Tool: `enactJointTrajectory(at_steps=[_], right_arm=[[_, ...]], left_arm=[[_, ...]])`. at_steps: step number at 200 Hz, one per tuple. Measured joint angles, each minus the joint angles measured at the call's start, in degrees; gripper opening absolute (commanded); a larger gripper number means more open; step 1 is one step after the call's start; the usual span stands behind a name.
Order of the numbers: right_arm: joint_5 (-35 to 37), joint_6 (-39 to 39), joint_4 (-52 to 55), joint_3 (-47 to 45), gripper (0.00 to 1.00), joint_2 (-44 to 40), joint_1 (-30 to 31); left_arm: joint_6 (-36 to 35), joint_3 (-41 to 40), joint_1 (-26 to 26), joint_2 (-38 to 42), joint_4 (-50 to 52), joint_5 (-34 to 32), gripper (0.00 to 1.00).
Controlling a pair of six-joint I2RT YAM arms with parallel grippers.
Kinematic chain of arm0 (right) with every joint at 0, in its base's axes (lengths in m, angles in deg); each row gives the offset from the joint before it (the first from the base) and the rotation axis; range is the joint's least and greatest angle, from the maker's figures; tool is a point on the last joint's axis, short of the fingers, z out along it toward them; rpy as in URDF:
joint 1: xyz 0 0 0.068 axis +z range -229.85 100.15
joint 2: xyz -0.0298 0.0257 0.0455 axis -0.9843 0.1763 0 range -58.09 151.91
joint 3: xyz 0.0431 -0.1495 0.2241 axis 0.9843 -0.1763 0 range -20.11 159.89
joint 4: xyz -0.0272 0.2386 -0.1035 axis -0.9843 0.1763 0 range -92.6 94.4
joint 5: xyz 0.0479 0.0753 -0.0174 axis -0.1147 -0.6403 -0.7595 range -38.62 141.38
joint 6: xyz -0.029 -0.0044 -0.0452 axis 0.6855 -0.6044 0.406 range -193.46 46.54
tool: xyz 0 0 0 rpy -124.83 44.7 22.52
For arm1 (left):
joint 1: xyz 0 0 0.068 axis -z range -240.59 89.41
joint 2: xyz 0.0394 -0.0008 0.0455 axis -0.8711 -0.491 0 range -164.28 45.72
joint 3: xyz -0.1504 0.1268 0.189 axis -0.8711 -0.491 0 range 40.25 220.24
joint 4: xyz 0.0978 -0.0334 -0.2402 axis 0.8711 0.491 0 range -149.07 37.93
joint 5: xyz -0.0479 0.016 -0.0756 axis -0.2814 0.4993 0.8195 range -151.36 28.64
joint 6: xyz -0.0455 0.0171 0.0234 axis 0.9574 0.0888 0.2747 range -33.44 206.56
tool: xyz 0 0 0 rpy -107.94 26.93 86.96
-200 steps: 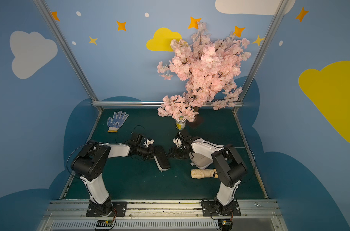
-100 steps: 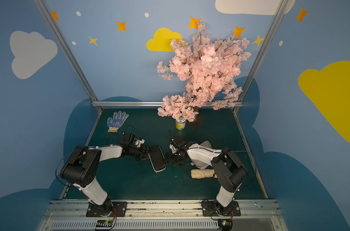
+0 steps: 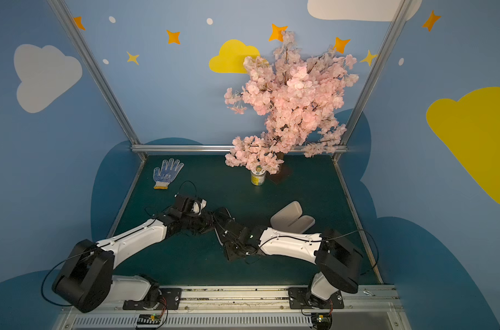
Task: Put umbrellas into zippered umbrella sleeves
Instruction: Zip the zipper on the umbrella sleeve.
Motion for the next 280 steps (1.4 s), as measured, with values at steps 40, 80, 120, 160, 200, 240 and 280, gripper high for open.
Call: enactJointTrajectory(at_steps=[40,80,120,160,200,240,280], right_arm=[[6.29,-0.39,-5.07,-0.44,0.53,3.37,2.45],[11.13,-1.27,-9.25,-0.04,0.47,6.84,3.02],[13.88,-2.86,-8.83,2.73,0.37,10.56,3.67],[15.74,-5.42,-7.32,4.22,0.29,11.02,4.13],[16.28,-7.04,-6.47,5.64,0.25,12.44,4.50],[16.55,-7.69,-6.69,5.55,0.27,12.26,5.29],[17.99,-8.85,-7.06,6.16,0.33,11.54,6.67]], left_arm=[[0.52,4.83,0.24,-9.09,-5.22,1.36,0.30],[0.26,6.71,0.02,-15.87,-9.81,4.39,0.27],[-0.17,5.18,-0.04,-16.00,-12.46,5.70,0.27],[-0.15,2.47,-0.09,-14.97,-15.54,6.32,0.27],[0.24,0.48,-0.20,-14.58,-18.62,6.43,0.27],[0.83,-0.96,-0.20,-14.25,-21.03,6.32,0.27],[1.16,-1.42,-0.20,-14.25,-21.99,6.32,0.27]])
